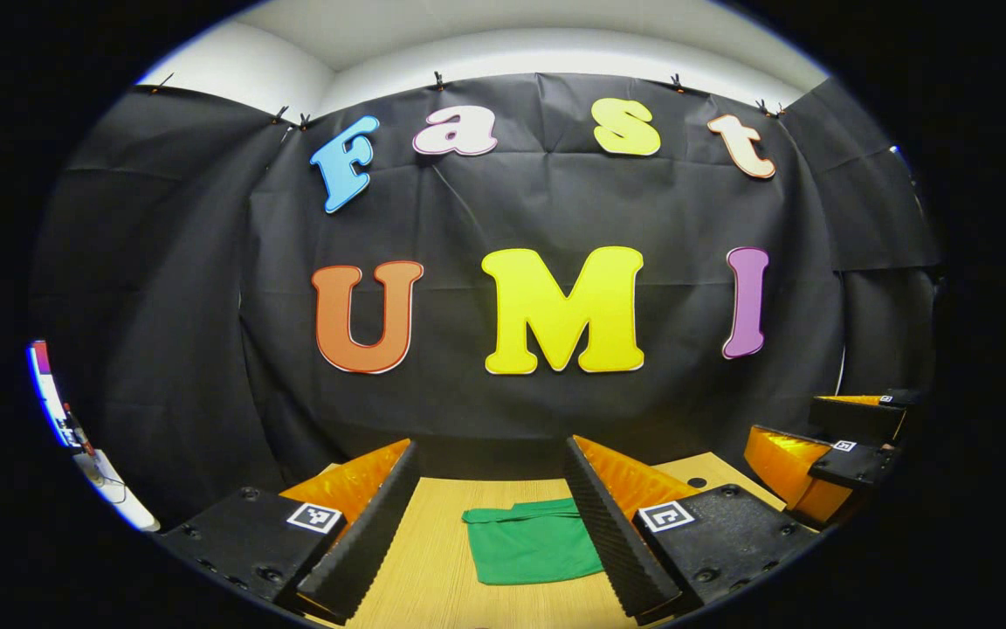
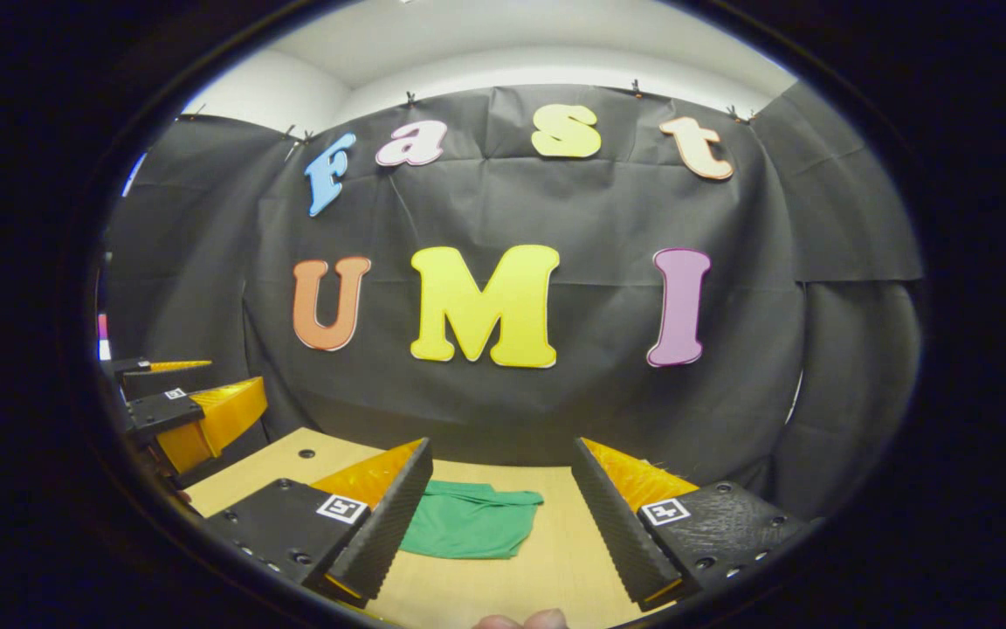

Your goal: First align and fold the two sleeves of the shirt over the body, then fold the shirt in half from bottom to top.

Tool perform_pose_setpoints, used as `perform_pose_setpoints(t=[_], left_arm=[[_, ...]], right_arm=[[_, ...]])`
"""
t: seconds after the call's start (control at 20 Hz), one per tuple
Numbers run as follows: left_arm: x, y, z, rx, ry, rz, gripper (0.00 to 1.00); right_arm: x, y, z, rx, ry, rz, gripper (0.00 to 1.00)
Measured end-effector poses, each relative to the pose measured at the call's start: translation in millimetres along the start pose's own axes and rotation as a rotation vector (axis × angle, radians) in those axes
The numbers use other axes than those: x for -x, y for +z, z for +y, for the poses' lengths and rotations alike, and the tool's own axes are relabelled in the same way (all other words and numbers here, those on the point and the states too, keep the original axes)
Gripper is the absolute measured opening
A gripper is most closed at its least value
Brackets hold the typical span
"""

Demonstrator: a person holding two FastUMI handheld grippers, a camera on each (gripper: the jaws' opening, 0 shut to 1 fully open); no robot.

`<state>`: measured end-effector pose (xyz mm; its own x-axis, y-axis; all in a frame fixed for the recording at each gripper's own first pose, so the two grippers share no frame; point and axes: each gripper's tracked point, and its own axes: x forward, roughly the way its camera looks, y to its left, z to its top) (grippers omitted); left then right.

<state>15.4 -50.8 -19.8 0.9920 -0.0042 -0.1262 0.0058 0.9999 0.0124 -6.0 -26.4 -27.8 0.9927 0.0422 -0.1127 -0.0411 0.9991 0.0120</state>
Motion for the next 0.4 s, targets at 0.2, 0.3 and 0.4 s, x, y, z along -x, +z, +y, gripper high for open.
perform_pose_setpoints(t=[0.2, 0.3, 0.4], left_arm=[[-5.6, 0.8, -3.7, -0.001, -0.006, 0.004, 1.0], [-6.8, 2.5, -5.6, -0.002, -0.01, -0.001, 1.0], [-7.9, 4.1, -6.5, -0.005, -0.012, -0.003, 1.0]], right_arm=[[-4.6, 2.3, -2.3, 0.005, -0.007, -0.007, 0.97], [-5.5, 2.6, -3.7, 0.001, -0.007, -0.005, 0.97], [-7.0, 4.3, -5.8, -0.005, -0.011, -0.008, 0.98]])
